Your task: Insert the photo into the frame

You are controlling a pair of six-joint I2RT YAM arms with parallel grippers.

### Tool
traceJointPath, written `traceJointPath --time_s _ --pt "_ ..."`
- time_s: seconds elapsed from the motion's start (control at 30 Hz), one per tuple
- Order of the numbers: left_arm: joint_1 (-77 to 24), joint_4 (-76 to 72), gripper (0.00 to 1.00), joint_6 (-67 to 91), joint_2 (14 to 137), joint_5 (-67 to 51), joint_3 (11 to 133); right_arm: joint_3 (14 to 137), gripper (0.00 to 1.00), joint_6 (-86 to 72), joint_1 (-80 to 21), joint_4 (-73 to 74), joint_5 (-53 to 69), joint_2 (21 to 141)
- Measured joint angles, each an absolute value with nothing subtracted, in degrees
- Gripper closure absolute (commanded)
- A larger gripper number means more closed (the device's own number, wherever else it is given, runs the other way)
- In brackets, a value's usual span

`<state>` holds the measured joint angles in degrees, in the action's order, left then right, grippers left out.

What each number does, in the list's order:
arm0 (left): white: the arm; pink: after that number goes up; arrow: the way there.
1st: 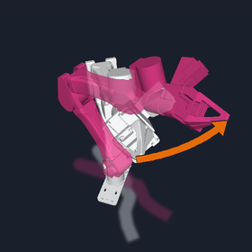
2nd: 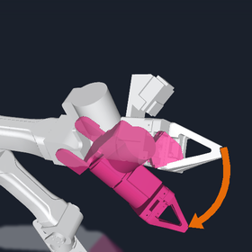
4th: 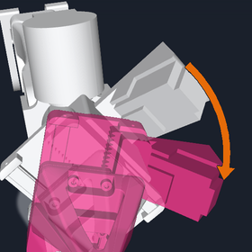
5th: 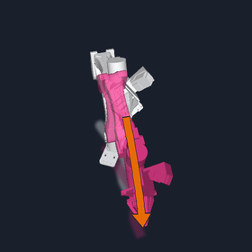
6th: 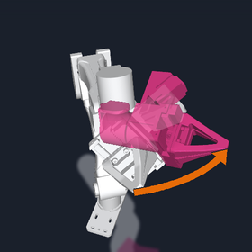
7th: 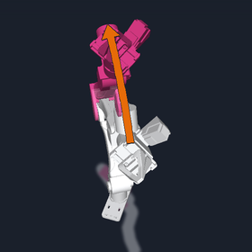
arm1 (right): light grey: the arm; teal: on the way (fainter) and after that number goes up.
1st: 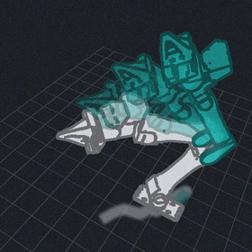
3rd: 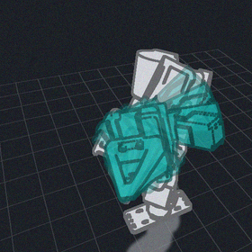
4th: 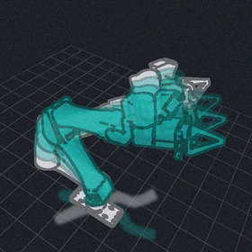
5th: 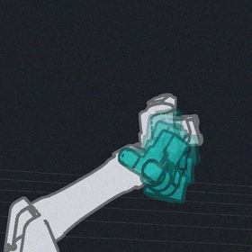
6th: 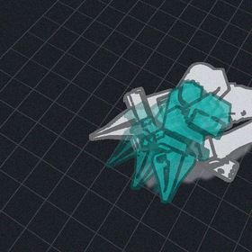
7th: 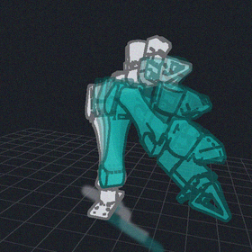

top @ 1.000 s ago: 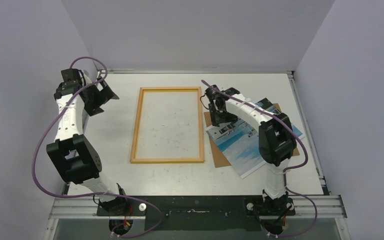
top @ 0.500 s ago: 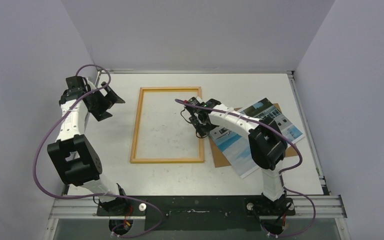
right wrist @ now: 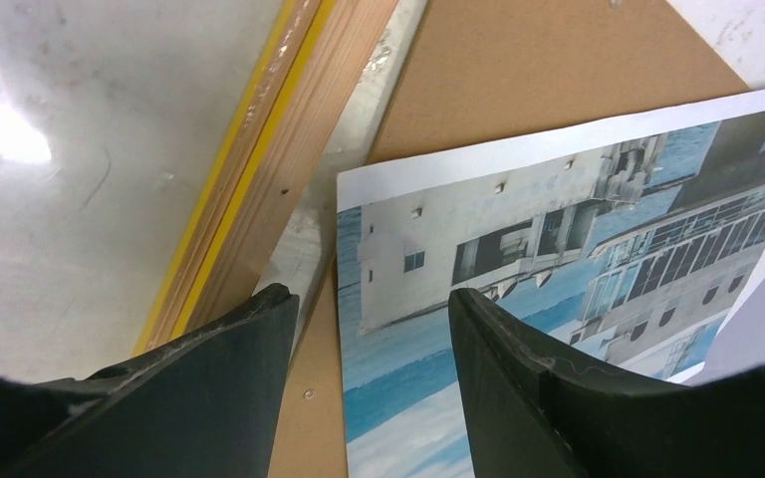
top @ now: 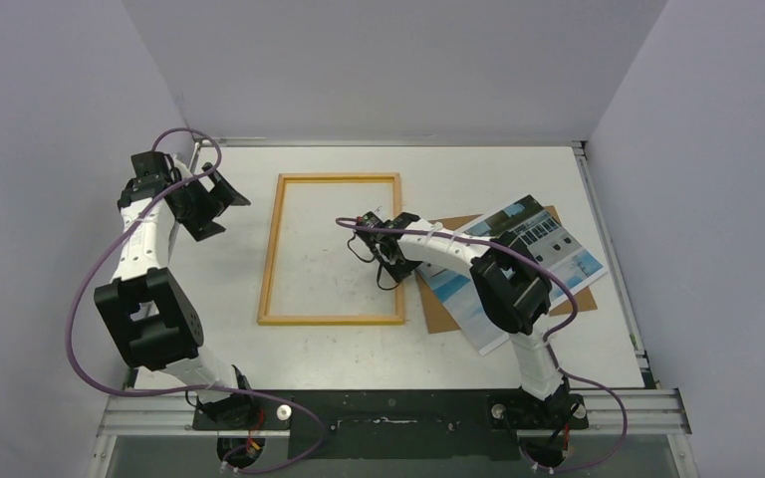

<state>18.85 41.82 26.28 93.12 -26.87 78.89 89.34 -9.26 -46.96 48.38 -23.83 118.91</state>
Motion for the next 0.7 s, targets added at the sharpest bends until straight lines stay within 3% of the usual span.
traceJointPath --time_s 0.43,0.7 --pt "18.9 42.1 0.09 25.9 95.4 -27.7 80.5 87.5 0.45 -9.9 -46.9 43.2 -29.1 120.4" --pt "18.9 42.1 0.11 25.9 95.6 -28.4 80.8 86.4 0.58 -9.5 -47.2 40.6 -30.2 120.4"
